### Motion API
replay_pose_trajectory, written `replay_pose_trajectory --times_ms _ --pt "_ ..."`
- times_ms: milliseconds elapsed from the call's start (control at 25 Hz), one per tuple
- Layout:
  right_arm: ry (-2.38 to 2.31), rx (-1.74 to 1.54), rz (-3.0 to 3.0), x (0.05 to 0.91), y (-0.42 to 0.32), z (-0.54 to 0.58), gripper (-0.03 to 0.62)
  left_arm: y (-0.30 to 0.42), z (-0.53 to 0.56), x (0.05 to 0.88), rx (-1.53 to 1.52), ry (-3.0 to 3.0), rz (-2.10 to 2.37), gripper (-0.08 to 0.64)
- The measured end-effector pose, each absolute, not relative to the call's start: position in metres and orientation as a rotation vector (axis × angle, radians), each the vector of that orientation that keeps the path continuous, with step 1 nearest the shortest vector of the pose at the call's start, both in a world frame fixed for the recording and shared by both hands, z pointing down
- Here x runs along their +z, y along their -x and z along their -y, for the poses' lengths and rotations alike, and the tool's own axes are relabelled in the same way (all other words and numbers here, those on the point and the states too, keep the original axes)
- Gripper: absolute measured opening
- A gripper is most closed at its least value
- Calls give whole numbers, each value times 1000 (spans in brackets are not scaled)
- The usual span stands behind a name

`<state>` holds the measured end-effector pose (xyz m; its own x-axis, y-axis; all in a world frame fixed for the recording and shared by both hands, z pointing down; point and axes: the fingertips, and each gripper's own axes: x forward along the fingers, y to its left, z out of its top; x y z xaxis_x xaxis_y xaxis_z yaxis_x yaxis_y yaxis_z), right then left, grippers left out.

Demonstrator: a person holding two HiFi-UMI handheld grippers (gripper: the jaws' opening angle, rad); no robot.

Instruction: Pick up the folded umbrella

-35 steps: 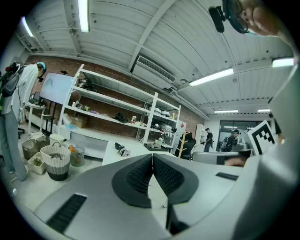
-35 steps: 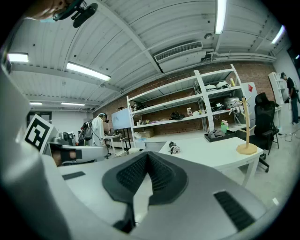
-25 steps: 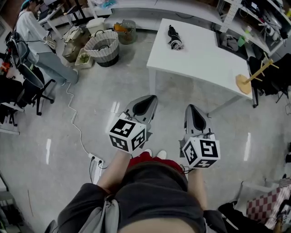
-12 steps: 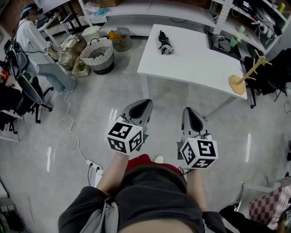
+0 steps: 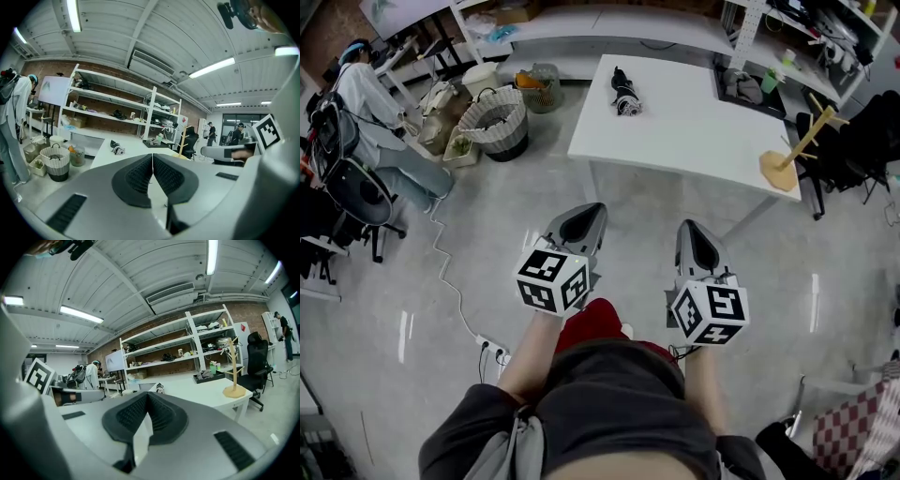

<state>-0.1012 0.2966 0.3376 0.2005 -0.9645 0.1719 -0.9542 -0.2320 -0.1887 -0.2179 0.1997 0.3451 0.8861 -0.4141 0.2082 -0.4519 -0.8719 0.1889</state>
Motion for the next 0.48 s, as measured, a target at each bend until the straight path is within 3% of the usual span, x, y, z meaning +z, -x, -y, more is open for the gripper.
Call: replay_pose_trajectory --times_ms 480 --pt "2418 -401 -1892 343 75 -280 18 195 -169 346 246 -2829 675 15"
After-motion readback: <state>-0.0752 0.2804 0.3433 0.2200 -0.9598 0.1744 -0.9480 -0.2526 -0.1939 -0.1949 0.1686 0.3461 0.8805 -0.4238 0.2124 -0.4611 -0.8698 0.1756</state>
